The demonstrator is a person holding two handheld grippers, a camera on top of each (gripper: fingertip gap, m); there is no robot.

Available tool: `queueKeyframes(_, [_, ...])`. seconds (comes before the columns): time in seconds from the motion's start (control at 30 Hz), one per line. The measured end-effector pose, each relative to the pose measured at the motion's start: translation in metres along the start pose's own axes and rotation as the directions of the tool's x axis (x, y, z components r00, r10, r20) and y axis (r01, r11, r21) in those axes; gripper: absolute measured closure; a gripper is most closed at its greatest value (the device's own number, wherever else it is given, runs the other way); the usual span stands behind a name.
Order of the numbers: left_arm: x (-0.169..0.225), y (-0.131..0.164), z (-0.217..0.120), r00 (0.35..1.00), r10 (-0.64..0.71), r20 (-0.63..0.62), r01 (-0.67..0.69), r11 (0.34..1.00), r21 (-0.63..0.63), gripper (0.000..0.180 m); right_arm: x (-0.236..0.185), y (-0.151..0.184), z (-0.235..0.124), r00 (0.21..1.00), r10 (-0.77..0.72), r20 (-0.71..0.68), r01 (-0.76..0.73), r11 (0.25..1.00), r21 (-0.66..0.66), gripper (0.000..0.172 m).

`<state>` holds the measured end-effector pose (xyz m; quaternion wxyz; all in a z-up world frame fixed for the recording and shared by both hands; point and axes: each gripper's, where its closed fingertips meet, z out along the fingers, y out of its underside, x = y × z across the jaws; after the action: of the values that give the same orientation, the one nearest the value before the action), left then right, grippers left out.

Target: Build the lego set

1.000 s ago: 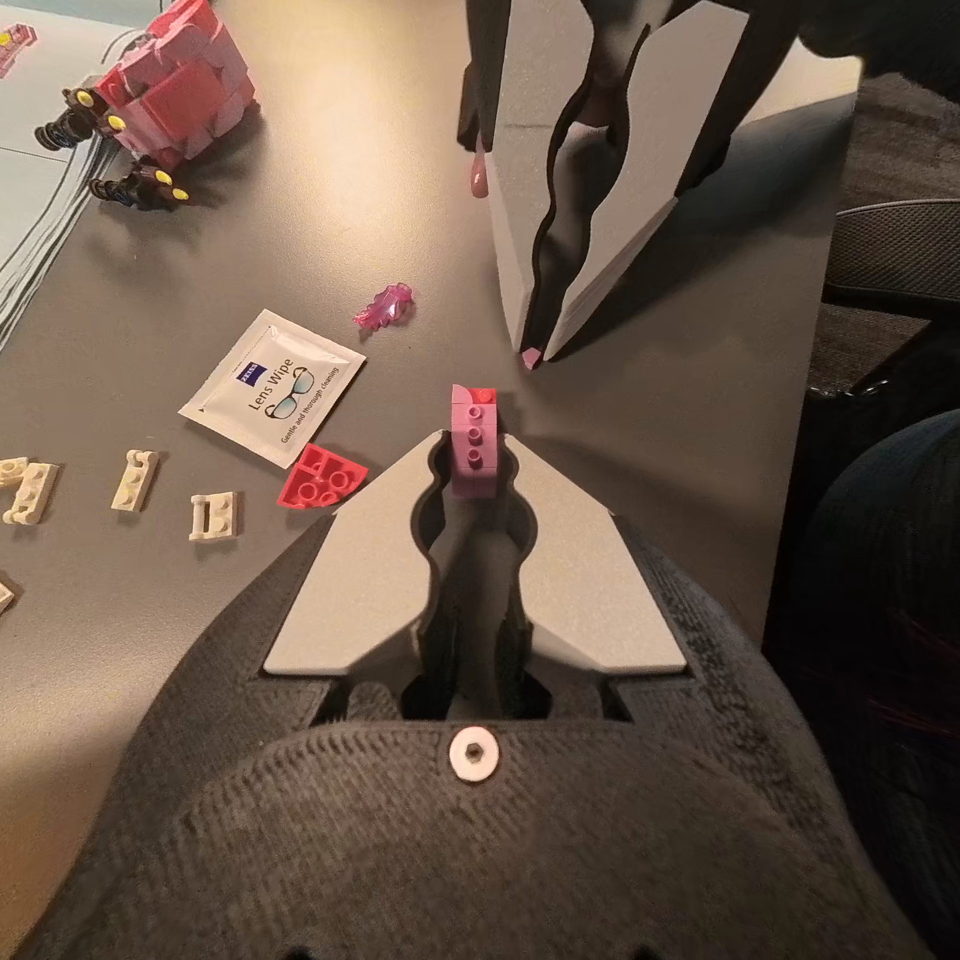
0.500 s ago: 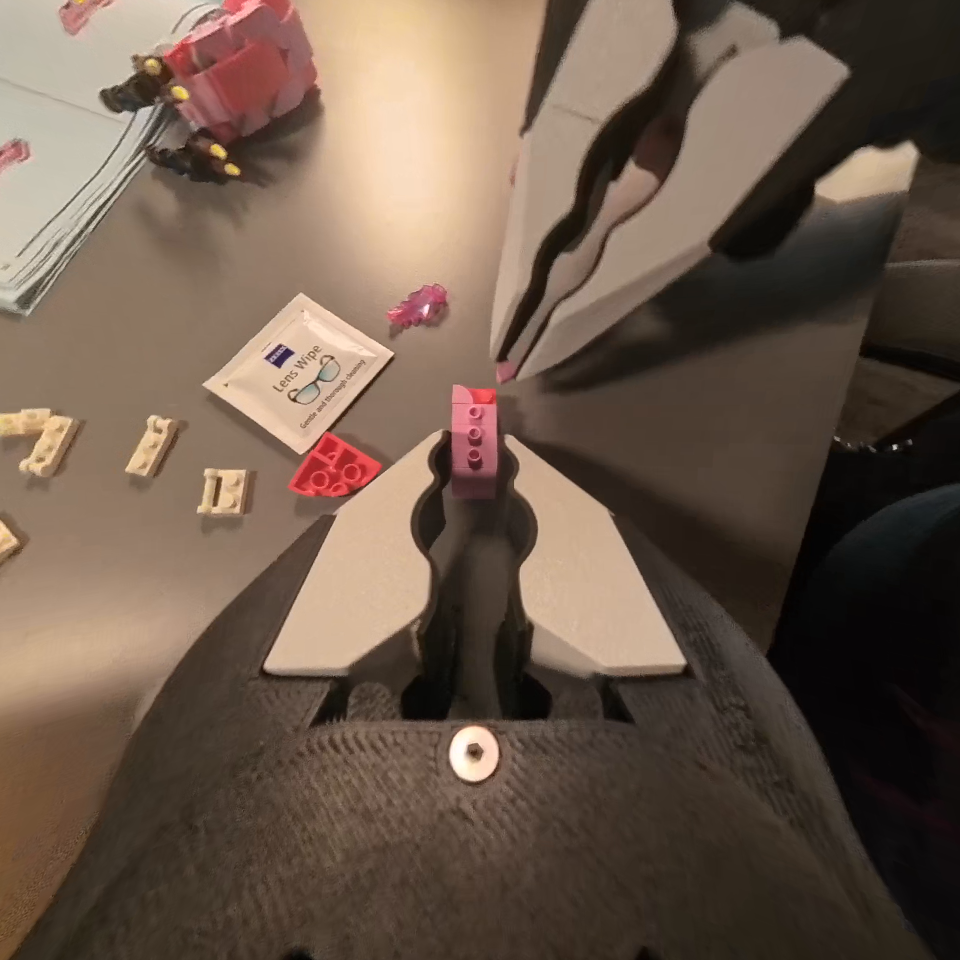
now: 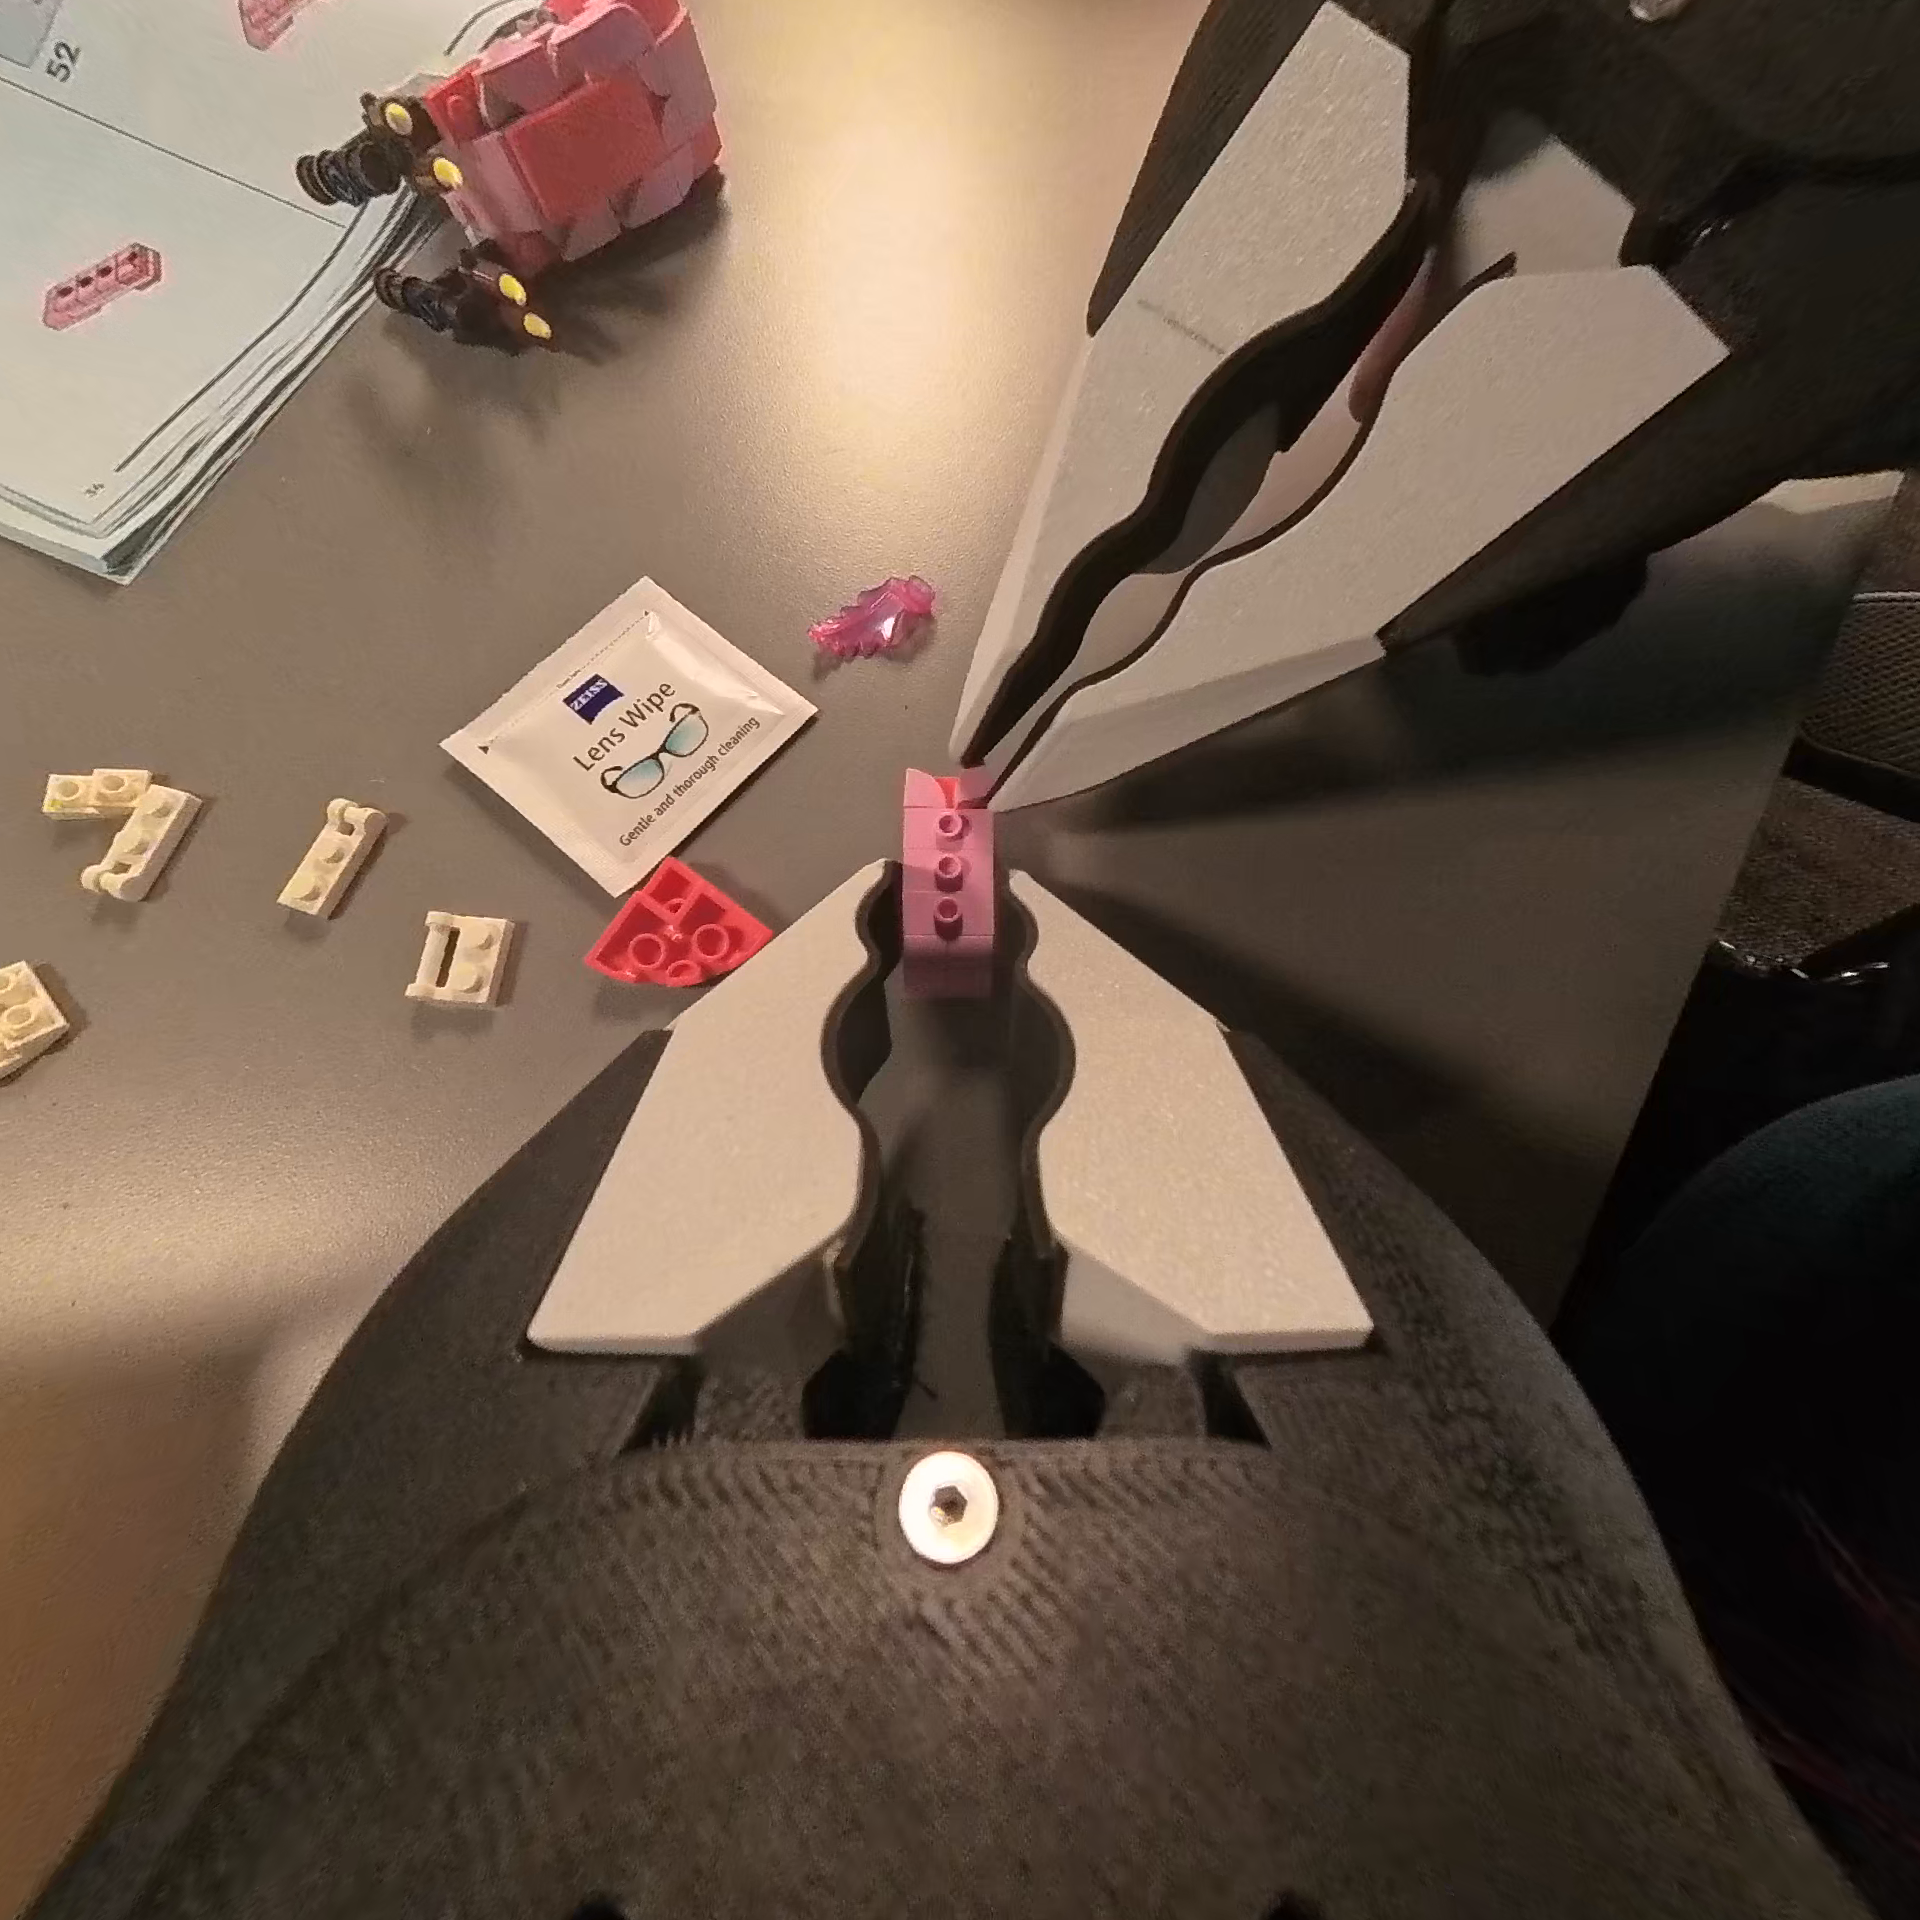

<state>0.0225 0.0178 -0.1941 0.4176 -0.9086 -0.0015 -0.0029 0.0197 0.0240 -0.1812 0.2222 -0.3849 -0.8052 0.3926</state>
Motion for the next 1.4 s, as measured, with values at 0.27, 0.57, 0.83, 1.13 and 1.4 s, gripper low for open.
queueKeyframes(0.27, [0.000,0.000,0.000,1.000,0.006,0.005,-0.006,1.000,0.000,0.164,0.000,0.000,0.000,1.000,0.014,-0.015,-0.014,1.000,-0.020,0.166])
queueKeyframes(0.57, [-0.001,0.000,0.000,1.000,0.003,0.009,-0.003,1.000,0.000,0.164,0.017,0.020,-0.012,0.994,0.040,-0.098,-0.055,0.986,-0.155,0.166])
queueKeyframes(0.83, [-0.001,0.000,0.000,1.000,0.006,0.008,-0.006,1.000,0.000,0.164,0.016,0.028,-0.015,0.996,0.059,-0.071,-0.072,0.980,-0.186,0.165])
queueKeyframes(1.13, [-0.001,0.000,0.000,1.000,0.008,0.002,-0.008,1.000,0.000,0.164,0.014,0.029,-0.017,0.991,0.131,-0.015,-0.132,0.977,-0.170,0.155])
queueKeyframes(1.4, [-0.001,0.000,0.000,1.000,0.009,-0.005,-0.009,1.000,0.000,0.164,0.010,0.034,-0.024,0.986,0.163,0.021,-0.154,0.959,-0.240,0.151])
